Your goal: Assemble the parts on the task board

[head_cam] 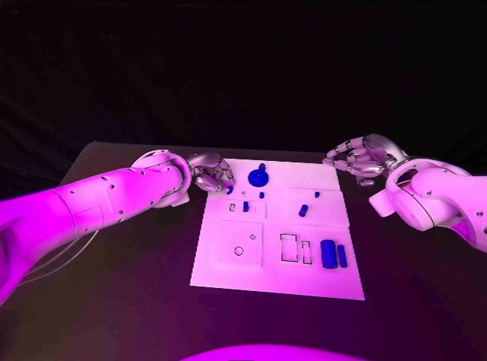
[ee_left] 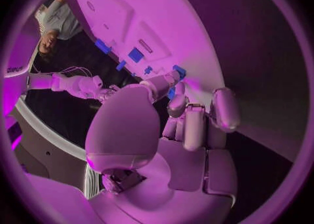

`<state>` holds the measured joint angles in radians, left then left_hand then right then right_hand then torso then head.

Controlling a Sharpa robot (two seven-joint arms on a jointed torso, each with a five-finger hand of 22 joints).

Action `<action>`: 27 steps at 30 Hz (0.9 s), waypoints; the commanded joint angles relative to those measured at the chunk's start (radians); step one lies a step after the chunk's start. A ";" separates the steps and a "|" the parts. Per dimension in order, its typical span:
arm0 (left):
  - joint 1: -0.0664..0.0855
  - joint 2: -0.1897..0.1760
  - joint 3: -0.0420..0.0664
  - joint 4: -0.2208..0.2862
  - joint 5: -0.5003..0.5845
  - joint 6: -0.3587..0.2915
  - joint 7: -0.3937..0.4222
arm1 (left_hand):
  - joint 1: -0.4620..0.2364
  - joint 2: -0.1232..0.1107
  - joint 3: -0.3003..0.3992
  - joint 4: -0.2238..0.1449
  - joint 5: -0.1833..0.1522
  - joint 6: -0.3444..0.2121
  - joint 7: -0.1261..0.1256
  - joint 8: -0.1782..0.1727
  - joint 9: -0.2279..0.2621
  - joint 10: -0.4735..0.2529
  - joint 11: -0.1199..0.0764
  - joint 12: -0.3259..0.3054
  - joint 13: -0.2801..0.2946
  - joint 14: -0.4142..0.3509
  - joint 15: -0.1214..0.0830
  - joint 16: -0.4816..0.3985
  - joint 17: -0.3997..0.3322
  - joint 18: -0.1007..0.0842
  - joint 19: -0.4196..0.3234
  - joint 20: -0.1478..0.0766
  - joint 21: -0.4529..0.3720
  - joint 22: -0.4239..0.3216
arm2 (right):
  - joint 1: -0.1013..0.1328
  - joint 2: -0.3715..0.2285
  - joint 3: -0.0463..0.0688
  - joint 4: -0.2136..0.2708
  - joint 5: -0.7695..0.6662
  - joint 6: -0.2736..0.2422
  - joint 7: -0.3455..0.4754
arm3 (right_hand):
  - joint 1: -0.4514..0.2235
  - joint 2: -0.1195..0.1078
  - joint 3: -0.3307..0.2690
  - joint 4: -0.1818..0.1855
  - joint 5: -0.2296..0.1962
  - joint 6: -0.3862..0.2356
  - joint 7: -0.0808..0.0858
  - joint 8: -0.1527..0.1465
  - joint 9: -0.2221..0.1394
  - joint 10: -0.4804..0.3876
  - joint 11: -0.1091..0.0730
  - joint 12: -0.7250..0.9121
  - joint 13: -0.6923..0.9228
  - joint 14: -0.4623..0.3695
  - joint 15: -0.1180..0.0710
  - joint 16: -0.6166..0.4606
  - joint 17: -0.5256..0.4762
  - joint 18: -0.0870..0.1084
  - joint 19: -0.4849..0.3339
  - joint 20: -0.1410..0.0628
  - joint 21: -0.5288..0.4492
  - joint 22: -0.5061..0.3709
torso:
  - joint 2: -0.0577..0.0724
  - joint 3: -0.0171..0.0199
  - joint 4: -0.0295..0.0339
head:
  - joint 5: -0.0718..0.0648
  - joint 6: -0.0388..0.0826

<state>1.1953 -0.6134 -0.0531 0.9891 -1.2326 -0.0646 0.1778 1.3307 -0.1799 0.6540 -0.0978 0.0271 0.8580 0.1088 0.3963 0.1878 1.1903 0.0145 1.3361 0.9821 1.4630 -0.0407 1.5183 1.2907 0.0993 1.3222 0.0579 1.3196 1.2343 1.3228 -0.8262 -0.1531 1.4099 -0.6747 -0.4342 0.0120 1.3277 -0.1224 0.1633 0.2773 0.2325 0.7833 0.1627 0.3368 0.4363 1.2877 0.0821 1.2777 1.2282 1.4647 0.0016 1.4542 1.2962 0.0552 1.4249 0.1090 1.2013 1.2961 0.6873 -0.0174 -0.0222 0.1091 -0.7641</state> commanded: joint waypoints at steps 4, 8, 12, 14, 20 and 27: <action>-0.001 0.000 -0.001 -0.003 -0.015 0.009 -0.008 | 0.017 0.010 0.001 -0.012 0.023 0.012 0.002 -0.016 -0.006 0.001 0.003 0.013 0.018 0.066 0.002 0.020 0.187 -0.011 0.007 0.007 0.014 0.016 | -0.001 0.001 0.000 0.000 -0.001 0.002 0.002 | -0.037 -0.005 0.024 0.008 0.019 -0.010 -0.003 0.017 0.004 -0.007 -0.007 -0.006 -0.003 0.056 -0.003 -0.010 0.076 0.024 -0.005 -0.008 -0.006 0.089 | 0.000 -0.0001 0.0000 | -0.001 0.000; -0.001 -0.001 -0.001 -0.002 -0.020 0.019 -0.010 | 0.017 0.006 0.003 -0.016 0.023 0.004 0.001 -0.025 -0.009 -0.001 0.003 0.011 0.016 0.065 0.002 0.020 0.186 -0.011 0.006 0.007 0.014 0.016 | -0.001 0.001 0.000 0.000 -0.001 0.002 0.002 | -0.038 -0.004 0.025 0.008 0.019 -0.010 -0.003 0.019 0.004 -0.007 -0.007 -0.005 -0.003 0.056 -0.003 -0.011 0.077 0.024 -0.005 -0.008 -0.006 0.089 | 0.000 0.0000 0.0005 | -0.002 -0.001; -0.001 -0.003 -0.001 -0.001 -0.022 0.029 -0.009 | 0.016 0.001 0.007 -0.021 0.023 -0.013 -0.003 -0.044 -0.014 -0.004 0.001 0.009 0.012 0.064 0.000 0.019 0.184 -0.010 0.004 0.006 0.013 0.015 | -0.001 0.001 0.000 0.000 -0.001 0.002 0.002 | -0.038 -0.004 0.025 0.008 0.019 -0.010 -0.003 0.019 0.004 -0.007 -0.007 -0.005 -0.003 0.056 -0.003 -0.011 0.077 0.024 -0.005 -0.008 -0.006 0.089 | 0.000 0.0001 0.0002 | -0.001 -0.001; -0.001 -0.003 -0.001 0.000 -0.023 0.034 -0.009 | 0.016 0.000 0.008 -0.022 0.023 -0.017 -0.005 -0.049 -0.015 -0.005 0.000 0.008 0.010 0.064 -0.001 0.019 0.184 -0.010 0.003 0.006 0.012 0.015 | -0.001 0.001 0.000 0.000 -0.001 0.003 0.002 | -0.038 -0.004 0.025 0.008 0.019 -0.010 -0.003 0.019 0.004 -0.007 -0.007 -0.005 -0.003 0.056 -0.003 -0.011 0.077 0.024 -0.005 -0.008 -0.006 0.089 | 0.000 -0.0001 0.0002 | -0.001 0.000; -0.001 -0.006 -0.001 0.002 -0.023 0.038 -0.007 | 0.016 0.000 0.008 -0.023 0.023 -0.020 -0.006 -0.051 -0.016 -0.006 -0.001 0.008 0.010 0.064 -0.001 0.019 0.184 -0.010 0.003 0.005 0.012 0.015 | -0.001 0.001 0.000 0.000 -0.001 0.002 0.002 | -0.038 -0.004 0.025 0.008 0.019 -0.010 -0.003 0.019 0.004 -0.007 -0.007 -0.005 -0.003 0.056 -0.003 -0.011 0.077 0.024 -0.005 -0.008 -0.006 0.089 | 0.000 -0.0001 -0.0002 | -0.001 -0.001; -0.001 -0.010 -0.001 0.006 -0.023 0.040 -0.004 | 0.017 0.000 0.010 -0.024 0.023 -0.022 -0.007 -0.054 -0.017 -0.007 -0.002 0.007 0.009 0.063 -0.002 0.019 0.183 -0.010 0.003 0.005 0.012 0.015 | -0.001 0.001 0.000 0.000 -0.001 0.002 0.001 | -0.039 -0.004 0.026 0.009 0.019 -0.010 -0.003 0.020 0.003 -0.007 -0.007 -0.005 -0.003 0.056 -0.003 -0.011 0.077 0.024 -0.005 -0.008 -0.006 0.089 | 0.000 -0.0003 0.0004 | -0.001 0.000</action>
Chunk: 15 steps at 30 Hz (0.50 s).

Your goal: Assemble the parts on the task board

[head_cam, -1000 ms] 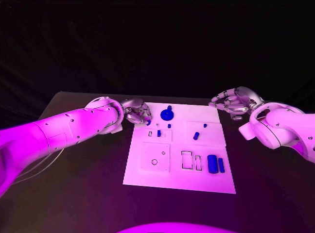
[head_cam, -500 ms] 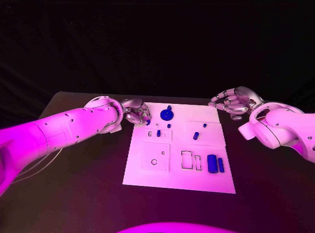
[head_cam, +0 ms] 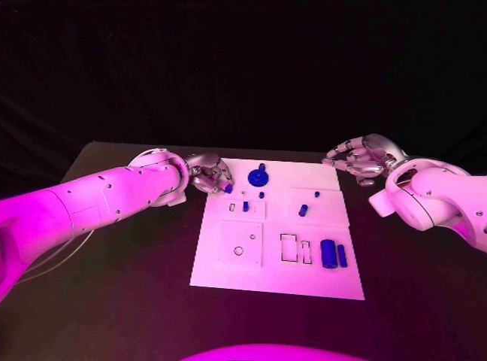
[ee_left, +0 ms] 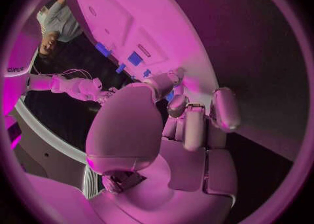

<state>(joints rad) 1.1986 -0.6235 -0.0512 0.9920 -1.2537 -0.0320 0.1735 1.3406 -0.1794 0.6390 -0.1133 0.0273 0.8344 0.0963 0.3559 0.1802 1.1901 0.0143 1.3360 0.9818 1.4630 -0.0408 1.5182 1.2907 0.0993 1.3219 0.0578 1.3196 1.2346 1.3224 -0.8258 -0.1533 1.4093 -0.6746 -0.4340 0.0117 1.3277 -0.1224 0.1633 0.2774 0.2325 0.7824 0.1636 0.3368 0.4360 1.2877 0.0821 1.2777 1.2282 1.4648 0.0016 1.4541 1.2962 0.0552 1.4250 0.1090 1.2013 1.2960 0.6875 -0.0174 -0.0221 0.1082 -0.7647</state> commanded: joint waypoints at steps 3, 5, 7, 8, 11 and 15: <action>-0.005 0.000 -0.003 0.006 -0.002 0.007 0.003 | 0.008 -0.001 0.026 -0.010 0.023 0.000 0.003 -0.017 -0.010 -0.006 -0.003 0.007 0.010 0.063 -0.002 0.019 0.183 -0.010 0.003 0.005 0.012 0.015 | -0.001 0.000 0.000 0.001 -0.001 0.002 0.001 | -0.039 -0.004 0.026 0.009 0.019 -0.009 -0.004 0.019 0.003 -0.007 -0.007 -0.005 -0.003 0.056 -0.003 -0.011 0.077 0.024 -0.005 -0.008 -0.006 0.089 | 0.000 -0.0004 0.0002 | 0.000 -0.001; -0.005 0.000 -0.003 0.007 -0.002 0.006 0.004 | 0.008 -0.001 0.026 -0.011 0.023 -0.001 0.002 -0.018 -0.010 -0.005 -0.003 0.007 0.011 0.064 -0.003 0.019 0.183 -0.010 0.003 0.005 0.012 0.015 | -0.001 0.001 0.000 0.001 -0.001 0.002 0.001 | -0.039 -0.004 0.026 0.009 0.019 -0.009 -0.004 0.019 0.003 -0.007 -0.007 -0.005 -0.003 0.056 -0.003 -0.011 0.077 0.024 -0.005 -0.008 -0.006 0.089 | 0.000 -0.0004 0.0003 | 0.000 0.000; -0.005 0.000 -0.003 0.008 -0.002 0.004 0.007 | 0.008 -0.001 0.026 -0.011 0.023 -0.001 0.002 -0.018 -0.010 -0.005 -0.003 0.008 0.011 0.064 -0.003 0.019 0.183 -0.010 0.003 0.005 0.012 0.015 | -0.001 0.001 0.000 0.001 -0.001 0.002 0.001 | -0.039 -0.004 0.026 0.009 0.019 -0.009 -0.004 0.019 0.003 -0.007 -0.007 -0.005 -0.003 0.056 -0.003 -0.011 0.077 0.024 -0.005 -0.008 -0.006 0.089 | 0.000 0.0000 0.0000 | 0.000 0.000; -0.005 0.000 -0.003 0.008 -0.002 0.004 0.007 | 0.008 0.000 0.027 -0.011 0.023 0.001 0.001 -0.018 -0.010 -0.005 -0.004 0.007 0.011 0.064 -0.003 0.019 0.184 -0.010 0.004 0.004 0.013 0.016 | -0.001 0.001 0.000 0.001 -0.001 0.002 0.001 | -0.039 -0.004 0.026 0.009 0.019 -0.009 -0.004 0.019 0.003 -0.007 -0.007 -0.005 -0.003 0.056 -0.003 -0.011 0.077 0.024 -0.005 -0.008 -0.006 0.089 | 0.000 0.0001 -0.0001 | 0.001 0.000; -0.005 -0.001 -0.003 0.008 -0.001 0.001 0.011 | 0.005 0.002 0.028 -0.010 0.023 0.014 0.001 -0.014 -0.008 -0.003 -0.005 0.009 0.015 0.064 -0.005 0.019 0.184 -0.010 0.004 0.003 0.013 0.016 | -0.001 0.001 0.000 0.001 -0.001 0.002 0.002 | -0.039 -0.004 0.026 0.009 0.019 -0.009 -0.004 0.019 0.003 -0.007 -0.007 -0.005 -0.003 0.056 -0.003 -0.011 0.077 0.024 -0.005 -0.008 -0.006 0.089 | 0.000 -0.0001 -0.0002 | 0.001 0.000; -0.005 -0.001 -0.003 0.009 0.000 -0.002 0.013 | 0.001 0.006 0.027 -0.009 0.022 0.056 0.005 -0.001 0.002 -0.002 -0.004 0.011 0.017 0.064 -0.005 0.019 0.185 -0.011 0.004 0.001 0.014 0.018 | -0.001 0.001 0.000 0.001 -0.001 0.002 0.002 | -0.039 -0.004 0.026 0.009 0.019 -0.009 -0.004 0.019 0.003 -0.007 -0.007 -0.005 -0.003 0.056 -0.003 -0.011 0.077 0.024 -0.005 -0.008 -0.006 0.089 | 0.000 0.0000 -0.0001 | 0.002 0.000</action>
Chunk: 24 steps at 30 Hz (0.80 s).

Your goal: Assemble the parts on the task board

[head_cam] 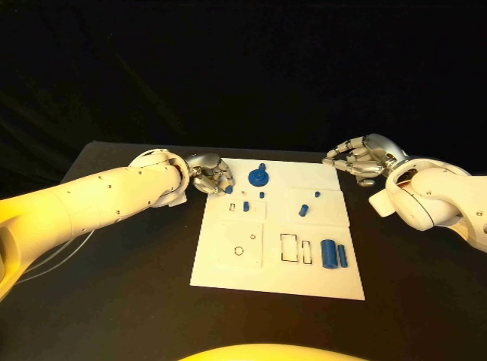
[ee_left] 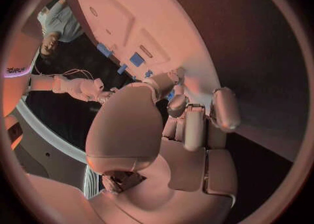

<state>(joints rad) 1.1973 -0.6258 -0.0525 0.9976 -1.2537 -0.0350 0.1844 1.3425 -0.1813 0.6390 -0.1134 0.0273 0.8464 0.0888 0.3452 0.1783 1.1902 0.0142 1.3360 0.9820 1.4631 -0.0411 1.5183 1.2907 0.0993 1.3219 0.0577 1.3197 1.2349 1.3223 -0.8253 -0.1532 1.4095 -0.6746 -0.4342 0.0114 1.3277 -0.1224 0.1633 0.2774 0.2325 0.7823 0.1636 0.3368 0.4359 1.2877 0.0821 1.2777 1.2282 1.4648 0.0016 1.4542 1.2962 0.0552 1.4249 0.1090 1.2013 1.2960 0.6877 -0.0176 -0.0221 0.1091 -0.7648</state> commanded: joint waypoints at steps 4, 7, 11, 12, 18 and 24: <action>-0.003 0.001 -0.002 0.003 0.003 -0.001 0.003 | -0.003 0.008 0.025 -0.008 0.022 0.054 0.015 0.013 0.007 -0.001 -0.003 0.012 0.019 0.064 -0.004 0.019 0.185 -0.011 0.004 0.001 0.014 0.018 | -0.001 0.001 0.000 0.001 -0.001 0.002 0.001 | -0.039 -0.004 0.026 0.009 0.019 -0.009 -0.004 0.019 0.004 -0.007 -0.007 -0.005 -0.003 0.056 -0.003 -0.011 0.077 0.024 -0.005 -0.008 -0.006 0.089 | 0.000 0.0001 -0.0001 | 0.001 0.000; -0.003 0.000 -0.002 0.005 0.010 -0.004 0.001 | -0.009 0.003 0.021 -0.008 0.022 0.047 0.019 0.005 0.006 -0.002 0.000 0.011 0.017 0.064 -0.002 0.019 0.184 -0.011 0.004 0.002 0.014 0.018 | -0.001 0.001 0.000 0.001 -0.001 0.002 0.001 | -0.039 -0.004 0.026 0.009 0.019 -0.009 -0.004 0.019 0.004 -0.007 -0.007 -0.005 -0.003 0.056 -0.003 -0.011 0.077 0.024 -0.005 -0.008 -0.006 0.089 | 0.000 0.0001 0.0000 | 0.001 0.000; -0.003 -0.002 -0.002 0.009 0.019 -0.007 0.000 | -0.045 -0.028 -0.013 0.006 0.030 -0.005 0.038 -0.033 -0.006 -0.006 0.016 0.009 0.010 0.062 0.009 0.018 0.181 -0.012 0.004 0.008 0.014 0.019 | -0.001 0.001 0.000 0.000 -0.001 0.002 0.002 | -0.039 -0.004 0.026 0.009 0.019 -0.009 -0.004 0.019 0.004 -0.007 -0.007 -0.005 -0.003 0.056 -0.003 -0.011 0.077 0.024 -0.005 -0.008 -0.006 0.089 | 0.000 0.0000 -0.0003 | 0.001 0.001; -0.003 -0.003 -0.002 0.010 0.022 -0.010 0.000 | -0.056 -0.035 -0.031 0.014 0.023 -0.020 0.045 -0.045 -0.010 -0.007 0.024 0.010 0.009 0.062 0.017 0.018 0.181 -0.012 0.004 0.014 0.012 0.018 | -0.001 0.001 0.000 0.000 -0.001 0.002 0.002 | -0.039 -0.004 0.026 0.009 0.019 -0.009 -0.004 0.019 0.004 -0.007 -0.007 -0.005 -0.003 0.056 -0.003 -0.011 0.077 0.024 -0.005 -0.008 -0.006 0.089 | -0.001 -0.0001 -0.0004 | 0.001 0.001; -0.003 -0.004 -0.002 0.012 0.041 -0.025 0.001 | -0.085 -0.031 -0.189 0.091 0.023 -0.039 0.059 -0.081 -0.020 -0.017 0.046 0.010 0.004 0.062 0.039 0.018 0.182 -0.011 0.004 0.039 0.009 0.016 | -0.001 0.001 0.000 0.000 -0.001 0.002 0.002 | -0.039 -0.004 0.026 0.009 0.019 -0.009 -0.004 0.019 0.004 -0.007 -0.007 -0.005 -0.003 0.056 -0.003 -0.011 0.077 0.024 -0.005 -0.008 -0.006 0.089 | 0.000 0.0004 -0.0003 | 0.001 0.002; -0.003 -0.002 -0.002 0.012 0.046 -0.027 -0.002 | -0.074 -0.020 -0.207 0.105 0.023 -0.026 0.059 -0.080 -0.019 -0.019 0.049 0.010 0.003 0.062 0.042 0.018 0.181 -0.011 0.005 0.041 0.009 0.016 | -0.001 0.001 0.000 0.000 -0.001 0.002 0.002 | -0.039 -0.004 0.026 0.009 0.019 -0.009 -0.004 0.019 0.004 -0.007 -0.007 -0.005 -0.003 0.056 -0.003 -0.011 0.077 0.024 -0.005 -0.008 -0.006 0.089 | 0.000 0.0006 -0.0006 | 0.000 0.001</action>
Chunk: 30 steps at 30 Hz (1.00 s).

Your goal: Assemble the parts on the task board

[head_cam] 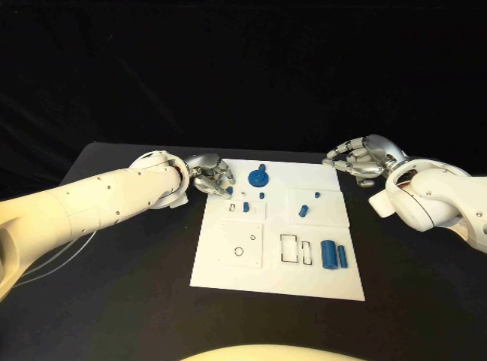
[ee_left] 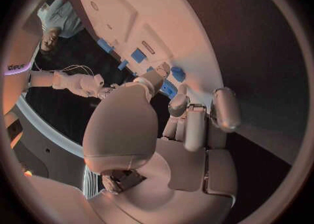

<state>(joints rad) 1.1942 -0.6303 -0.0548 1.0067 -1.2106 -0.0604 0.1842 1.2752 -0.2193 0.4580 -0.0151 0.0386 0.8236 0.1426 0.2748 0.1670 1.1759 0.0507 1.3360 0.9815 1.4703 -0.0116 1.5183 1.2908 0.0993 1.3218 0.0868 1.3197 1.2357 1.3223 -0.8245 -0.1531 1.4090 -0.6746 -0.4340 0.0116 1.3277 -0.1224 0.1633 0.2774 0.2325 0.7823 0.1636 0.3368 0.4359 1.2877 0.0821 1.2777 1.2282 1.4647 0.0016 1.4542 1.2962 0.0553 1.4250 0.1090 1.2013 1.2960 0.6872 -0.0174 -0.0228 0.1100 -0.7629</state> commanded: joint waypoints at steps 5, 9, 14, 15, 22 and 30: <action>0.000 0.004 0.000 0.001 0.004 -0.006 -0.008 | 0.007 0.029 -0.026 0.013 0.011 0.013 0.004 -0.004 -0.005 -0.006 0.013 0.009 0.002 0.055 0.013 0.018 0.181 -0.011 0.005 0.014 0.009 0.015 | -0.001 0.000 0.000 0.001 -0.001 0.003 0.002 | -0.039 -0.004 0.026 0.009 0.019 -0.009 -0.004 0.019 0.004 -0.007 -0.007 -0.005 -0.003 0.056 -0.003 -0.011 0.077 0.023 -0.005 -0.008 -0.006 0.089 | 0.000 0.0005 0.0006 | -0.002 -0.002; 0.000 0.006 0.000 0.000 0.003 -0.013 -0.015 | 0.034 0.046 -0.008 0.011 0.011 0.034 0.004 0.004 -0.003 -0.006 0.014 0.010 0.004 0.056 0.014 0.019 0.184 -0.011 0.008 0.014 0.011 0.018 | -0.001 0.000 0.000 0.001 -0.001 0.003 0.001 | -0.039 -0.004 0.026 0.009 0.019 -0.009 -0.004 0.019 0.004 -0.007 -0.007 -0.005 -0.003 0.056 -0.003 -0.011 0.077 0.023 -0.005 -0.008 -0.006 0.089 | 0.000 0.0004 0.0001 | -0.002 -0.002; 0.000 0.008 0.000 -0.001 -0.007 -0.020 -0.023 | 0.074 0.066 0.039 -0.002 0.011 0.068 0.000 0.019 0.001 -0.005 0.011 0.009 0.005 0.059 0.012 0.021 0.189 -0.012 0.011 0.014 0.014 0.021 | -0.001 0.000 0.000 0.000 -0.001 0.003 0.001 | -0.039 -0.004 0.026 0.009 0.019 -0.009 -0.004 0.019 0.004 -0.007 -0.007 -0.005 -0.003 0.056 -0.003 -0.011 0.077 0.023 -0.005 -0.008 -0.006 0.089 | 0.000 0.0003 -0.0001 | -0.003 -0.003; 0.000 0.008 0.000 -0.001 -0.010 -0.020 -0.025 | 0.088 0.071 0.055 -0.010 0.011 0.076 -0.002 0.024 0.002 -0.006 0.008 0.009 0.005 0.060 0.009 0.022 0.190 -0.012 0.012 0.013 0.015 0.022 | -0.001 0.000 0.000 0.000 -0.001 0.003 0.001 | -0.039 -0.004 0.026 0.009 0.019 -0.009 -0.004 0.019 0.004 -0.007 -0.007 -0.005 -0.003 0.056 -0.003 -0.011 0.077 0.023 -0.005 -0.008 -0.006 0.089 | 0.000 0.0003 -0.0002 | -0.003 -0.003; 0.000 0.008 0.000 -0.002 -0.021 -0.016 -0.030 | 0.104 0.072 0.096 -0.026 0.011 0.099 -0.006 0.039 0.007 -0.005 0.005 0.008 0.005 0.061 0.006 0.023 0.193 -0.013 0.013 0.009 0.018 0.025 | -0.001 0.000 0.000 0.000 -0.001 0.004 0.001 | -0.039 -0.004 0.026 0.009 0.019 -0.009 -0.004 0.019 0.004 -0.007 -0.007 -0.005 -0.003 0.056 -0.003 -0.011 0.077 0.023 -0.005 -0.008 -0.006 0.089 | 0.000 -0.0001 0.0009 | -0.004 -0.004; 0.000 0.010 0.000 0.001 -0.027 -0.005 -0.031 | 0.102 0.059 0.106 -0.035 0.011 0.106 -0.008 0.046 0.010 -0.004 0.002 0.007 0.004 0.061 0.004 0.023 0.193 -0.013 0.014 0.007 0.018 0.026 | -0.001 0.001 0.000 -0.001 -0.001 0.004 0.001 | -0.039 -0.004 0.026 0.009 0.019 -0.009 -0.004 0.019 0.004 -0.007 -0.007 -0.005 -0.003 0.056 -0.003 -0.011 0.077 0.023 -0.005 -0.008 -0.006 0.089 | 0.000 -0.0006 0.0016 | -0.004 -0.005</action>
<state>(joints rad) 1.1958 -0.6231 -0.0533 1.0051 -1.2350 -0.0712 0.1538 1.3746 -0.1532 0.5341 -0.0387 0.0386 0.8974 0.1302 0.2852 0.1674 1.1774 0.0519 1.3360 0.9814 1.4583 -0.0002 1.5183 1.2908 0.0991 1.3326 0.0966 1.3203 1.2387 1.3222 -0.8244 -0.1533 1.4080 -0.6746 -0.4326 0.0109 1.3277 -0.1224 0.1633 0.2774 0.2325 0.7790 0.1605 0.3369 0.4359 1.2877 0.0821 1.2777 1.2282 1.4647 0.0016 1.4542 1.2962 0.0552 1.4250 0.1090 1.2013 1.2960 0.6874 -0.0173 -0.0217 0.1060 -0.7675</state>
